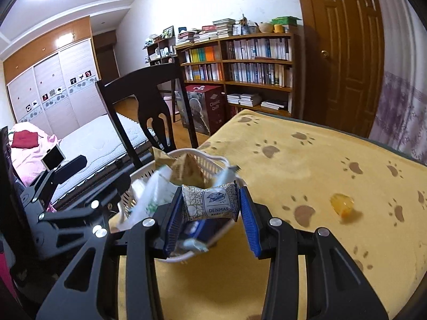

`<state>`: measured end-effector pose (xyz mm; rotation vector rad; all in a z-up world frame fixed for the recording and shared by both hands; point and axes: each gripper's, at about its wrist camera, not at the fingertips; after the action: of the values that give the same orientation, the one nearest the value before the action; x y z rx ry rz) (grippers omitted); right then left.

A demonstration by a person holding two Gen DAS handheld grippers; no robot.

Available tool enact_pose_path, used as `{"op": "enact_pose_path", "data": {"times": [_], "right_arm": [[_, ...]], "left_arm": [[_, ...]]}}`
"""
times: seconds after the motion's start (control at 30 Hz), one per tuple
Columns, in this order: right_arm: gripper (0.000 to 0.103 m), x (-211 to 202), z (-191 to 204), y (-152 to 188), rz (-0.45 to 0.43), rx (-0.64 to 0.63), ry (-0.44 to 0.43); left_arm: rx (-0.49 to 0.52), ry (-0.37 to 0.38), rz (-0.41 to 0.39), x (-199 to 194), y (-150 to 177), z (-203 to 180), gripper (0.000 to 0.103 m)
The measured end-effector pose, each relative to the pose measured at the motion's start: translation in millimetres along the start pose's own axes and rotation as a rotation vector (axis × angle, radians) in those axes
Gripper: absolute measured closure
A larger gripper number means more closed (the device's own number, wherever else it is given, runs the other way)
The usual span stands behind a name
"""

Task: Organize snacks
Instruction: 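Carry the white candy into the basket and open the right tool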

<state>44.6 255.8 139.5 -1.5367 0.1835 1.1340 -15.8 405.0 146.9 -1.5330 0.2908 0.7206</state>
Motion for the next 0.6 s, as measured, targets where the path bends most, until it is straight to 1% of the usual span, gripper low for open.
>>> {"op": "enact_pose_path", "data": {"times": [0.3,0.47,0.6], "right_arm": [[0.061,20.3,10.9,-15.2,0.020,0.011,0.008],[0.061,23.7,9.3,-19.0,0.023,0.022,0.016],[0.061,22.4,7.4,-25.7,0.016,0.039,0.015]], "left_arm": [[-0.021,-0.030,-0.011,0.3,-2.4,11.3,0.006],[-0.040,-0.035,-0.012,1.0,-3.9,21.9,0.006],[-0.077,-0.046,-0.014,1.6,-6.7,33.3,0.006]]}}
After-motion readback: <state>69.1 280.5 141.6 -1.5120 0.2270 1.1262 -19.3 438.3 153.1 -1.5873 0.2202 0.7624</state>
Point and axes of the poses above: each gripper's, at about its wrist camera, not at the fingertips, and x roughly the way its jaws point, z to its left, y to its underside, and after that the axes turned 13 degrees about z, right-handed
